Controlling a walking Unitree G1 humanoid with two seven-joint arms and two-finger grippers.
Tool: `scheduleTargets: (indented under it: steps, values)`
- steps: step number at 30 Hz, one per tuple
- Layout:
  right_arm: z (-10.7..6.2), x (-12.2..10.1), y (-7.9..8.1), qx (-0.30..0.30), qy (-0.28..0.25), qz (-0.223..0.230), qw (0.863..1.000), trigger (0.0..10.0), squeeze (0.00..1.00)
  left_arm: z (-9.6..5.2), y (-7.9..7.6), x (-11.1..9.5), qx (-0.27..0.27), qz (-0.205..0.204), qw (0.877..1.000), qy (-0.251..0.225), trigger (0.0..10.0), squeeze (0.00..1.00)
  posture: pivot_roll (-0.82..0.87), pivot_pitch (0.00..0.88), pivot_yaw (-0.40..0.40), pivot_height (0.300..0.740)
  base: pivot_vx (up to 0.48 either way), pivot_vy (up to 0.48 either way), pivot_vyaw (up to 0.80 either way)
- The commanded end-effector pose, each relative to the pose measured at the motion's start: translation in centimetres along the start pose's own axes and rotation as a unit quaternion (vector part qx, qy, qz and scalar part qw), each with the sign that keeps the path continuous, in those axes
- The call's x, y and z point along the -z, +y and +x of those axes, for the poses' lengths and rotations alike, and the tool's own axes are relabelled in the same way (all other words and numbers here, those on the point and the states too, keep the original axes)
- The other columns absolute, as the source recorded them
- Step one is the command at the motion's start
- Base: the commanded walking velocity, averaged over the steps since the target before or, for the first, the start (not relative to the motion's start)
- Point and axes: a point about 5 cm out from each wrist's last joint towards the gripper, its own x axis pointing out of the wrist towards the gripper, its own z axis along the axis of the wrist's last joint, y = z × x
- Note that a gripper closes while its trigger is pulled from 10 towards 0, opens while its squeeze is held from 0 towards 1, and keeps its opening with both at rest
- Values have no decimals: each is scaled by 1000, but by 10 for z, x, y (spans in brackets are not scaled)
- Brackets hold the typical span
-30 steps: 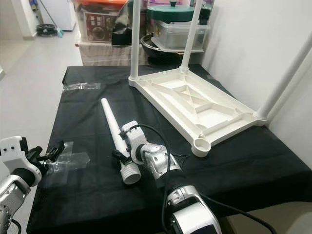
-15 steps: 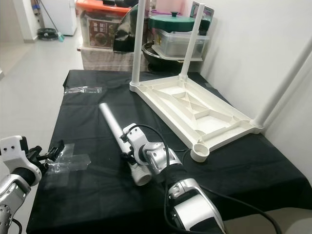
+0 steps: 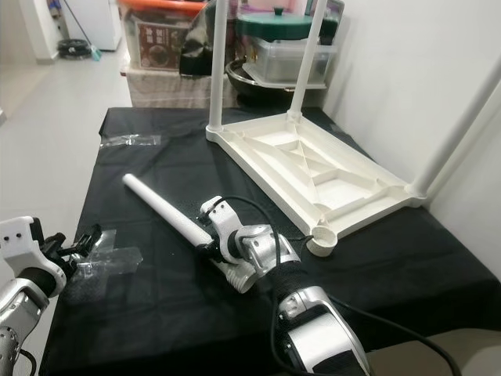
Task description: Building children table
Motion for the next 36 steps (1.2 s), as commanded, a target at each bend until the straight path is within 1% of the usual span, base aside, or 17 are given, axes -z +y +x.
scheduleTargets:
  steps: [1, 2, 3, 4, 5, 6, 7, 8, 9, 11, 13, 18, 20, 22, 29, 31, 36]
  values:
    - [-12, -30, 1, -25, -84, -12, 996, 0, 0, 1, -4, -3, 12, -24, 1000, -9, 10000, 0, 49, 0, -105, 740, 0, 0, 0]
    - [-21, -46, 3, -51, -138, -21, 989, 0, 0, 1, -6, -9, 23, -47, 998, -31, 10000, 0, 49, 0, -105, 740, 0, 0, 0]
    - [-21, -46, 3, -51, -138, -21, 989, 0, 0, 1, -6, -9, 23, -47, 998, -31, 10000, 0, 49, 0, -105, 740, 0, 0, 0]
    - [-30, -55, 6, -76, -177, -32, 981, 0, 0, 0, -8, -16, 37, -76, 995, -58, 10000, 0, 51, 0, -101, 740, 0, 0, 0]
    - [-36, -58, 8, -96, -206, -41, 973, 0, 0, -3, -11, -27, 63, -136, 984, -99, 10000, 0, 51, 0, -100, 740, 0, 0, 0]
    - [-36, -58, 8, -96, -206, -41, 973, 0, 0, -3, -11, -27, 63, -136, 984, -99, 10000, 0, 51, 0, -100, 740, 0, 0, 0]
    - [-37, -55, 9, -102, -207, -39, 972, 0, 0, -6, -12, -33, 78, -173, 974, -120, 10000, 0, 53, 0, -98, 740, 0, 0, 0]
    - [-37, -53, 10, -104, -206, -37, 972, 0, 0, -7, -12, -36, 84, -188, 970, -128, 10000, 0, 53, 0, -98, 740, 0, 0, 0]
    - [-37, -53, 10, -104, -206, -37, 972, 0, 0, -7, -12, -36, 84, -188, 970, -128, 10000, 0, 53, 0, -98, 740, 0, 0, 0]
    - [-37, -48, 12, -110, -203, -37, 972, 0, 0, -10, -14, -41, 101, -214, 961, -145, 10000, 0, 54, 0, -97, 740, 0, 0, 0]
    - [-34, -40, 14, -111, -193, -33, 974, 0, 0, -15, -18, -48, 139, -244, 946, -164, 10000, 0, 56, 0, -97, 740, 0, 0, 0]
    - [-33, -34, 18, -116, -191, -28, 974, 0, 0, -18, -27, -50, 183, -264, 933, -161, 10000, 0, 56, 0, -95, 740, 0, 0, 0]
    - [-36, -33, 27, -147, -203, -38, 967, 0, 0, -18, -33, -49, 210, -273, 927, -150, 10000, 0, 55, 0, -91, 740, 0, 0, 0]
    - [-42, -32, 36, -187, -212, -50, 958, 0, 0, -15, -33, -46, 214, -276, 926, -141, 10000, 0, 52, 0, -89, 740, 0, 0, 0]
    - [-49, -18, 44, -234, -191, -86, 949, 0, 0, -11, -31, -45, 217, -286, 925, -128, 10000, 0, 49, 0, -86, 740, 0, 0, 0]
    - [-55, -9, 46, -260, -174, -111, 943, 0, 0, -9, -31, -45, 220, -288, 924, -123, 10000, 0, 48, 0, -83, 740, 0, 0, 0]
    - [-57, 3, 42, -259, -137, -147, 945, 0, 0, -8, -31, -49, 228, -284, 923, -123, 10000, 0, 47, 0, -81, 740, 0, 0, 0]
